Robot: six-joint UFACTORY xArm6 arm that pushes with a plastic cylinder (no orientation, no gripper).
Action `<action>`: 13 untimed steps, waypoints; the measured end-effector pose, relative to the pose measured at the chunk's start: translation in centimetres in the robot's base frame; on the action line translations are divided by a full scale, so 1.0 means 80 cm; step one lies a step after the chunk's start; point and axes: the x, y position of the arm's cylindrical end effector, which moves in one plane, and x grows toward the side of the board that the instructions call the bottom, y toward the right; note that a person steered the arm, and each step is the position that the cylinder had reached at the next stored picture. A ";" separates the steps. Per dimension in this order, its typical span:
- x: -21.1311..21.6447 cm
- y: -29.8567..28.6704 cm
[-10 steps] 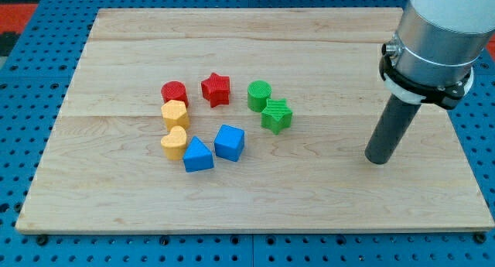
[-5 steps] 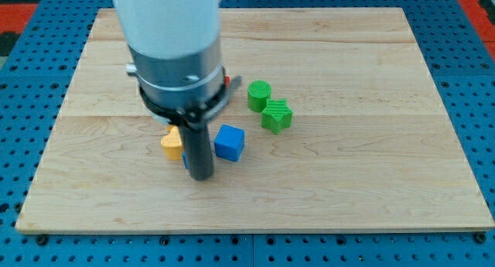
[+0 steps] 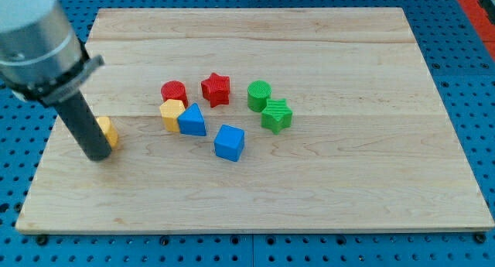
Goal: Move the yellow heart towards the top left side of the board
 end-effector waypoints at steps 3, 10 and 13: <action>-0.123 0.017; -0.278 -0.090; -0.300 -0.003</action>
